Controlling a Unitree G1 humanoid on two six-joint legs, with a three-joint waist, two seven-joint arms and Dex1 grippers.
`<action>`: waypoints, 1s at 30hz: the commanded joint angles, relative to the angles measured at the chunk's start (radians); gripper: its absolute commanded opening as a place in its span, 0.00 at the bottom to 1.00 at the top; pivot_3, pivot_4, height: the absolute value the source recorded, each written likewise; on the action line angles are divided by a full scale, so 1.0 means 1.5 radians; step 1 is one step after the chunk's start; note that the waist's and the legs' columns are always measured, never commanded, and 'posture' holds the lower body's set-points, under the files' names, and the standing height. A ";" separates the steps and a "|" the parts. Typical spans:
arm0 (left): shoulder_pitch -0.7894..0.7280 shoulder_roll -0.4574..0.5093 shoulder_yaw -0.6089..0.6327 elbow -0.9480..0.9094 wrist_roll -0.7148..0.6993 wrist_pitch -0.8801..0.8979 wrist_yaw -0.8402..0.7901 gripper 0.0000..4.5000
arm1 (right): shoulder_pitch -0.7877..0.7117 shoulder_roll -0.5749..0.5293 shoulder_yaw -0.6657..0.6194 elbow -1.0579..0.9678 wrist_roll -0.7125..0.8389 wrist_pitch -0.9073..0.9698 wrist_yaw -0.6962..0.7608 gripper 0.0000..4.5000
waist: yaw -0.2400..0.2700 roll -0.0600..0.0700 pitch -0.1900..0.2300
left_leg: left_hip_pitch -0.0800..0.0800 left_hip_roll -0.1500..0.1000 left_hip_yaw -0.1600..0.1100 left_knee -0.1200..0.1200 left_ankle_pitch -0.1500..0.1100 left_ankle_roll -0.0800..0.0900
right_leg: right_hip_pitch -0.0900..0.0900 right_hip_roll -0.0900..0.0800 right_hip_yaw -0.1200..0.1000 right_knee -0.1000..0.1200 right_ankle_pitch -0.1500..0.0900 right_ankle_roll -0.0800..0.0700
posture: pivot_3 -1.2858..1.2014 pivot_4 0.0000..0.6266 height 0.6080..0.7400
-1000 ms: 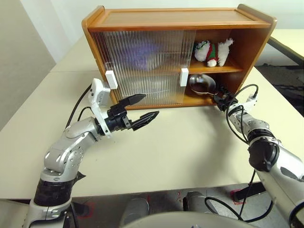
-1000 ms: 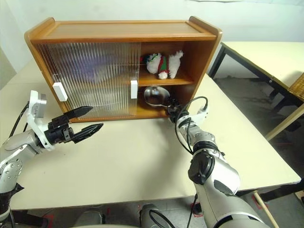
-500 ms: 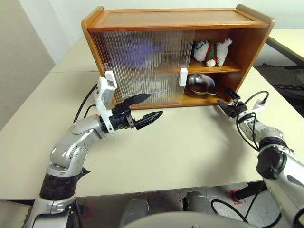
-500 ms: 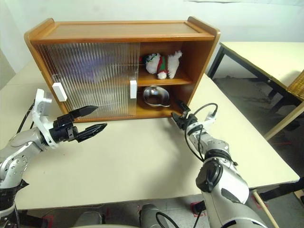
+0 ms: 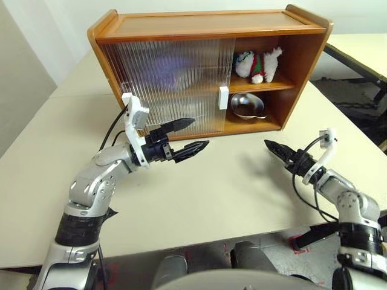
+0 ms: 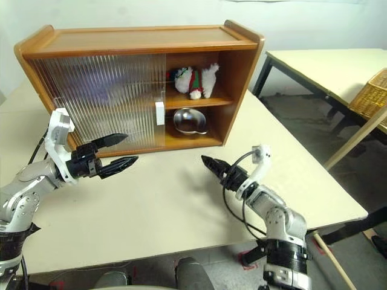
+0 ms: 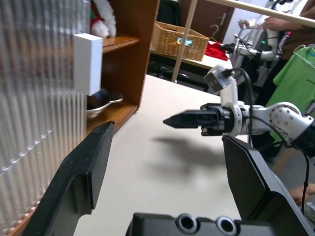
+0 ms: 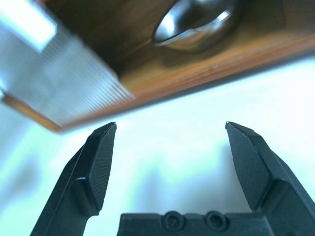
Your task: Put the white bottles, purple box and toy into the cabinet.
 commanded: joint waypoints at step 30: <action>0.045 0.020 0.013 -0.035 0.014 -0.009 0.017 1.00 | -0.197 0.128 0.301 0.062 -0.299 -0.387 -0.035 0.01 | 0.010 0.000 0.000 | 0.007 0.003 0.000 -0.002 -0.001 -0.002 | -0.002 0.006 0.008 0.000 0.000 0.001 | 0.49 0.00 1.00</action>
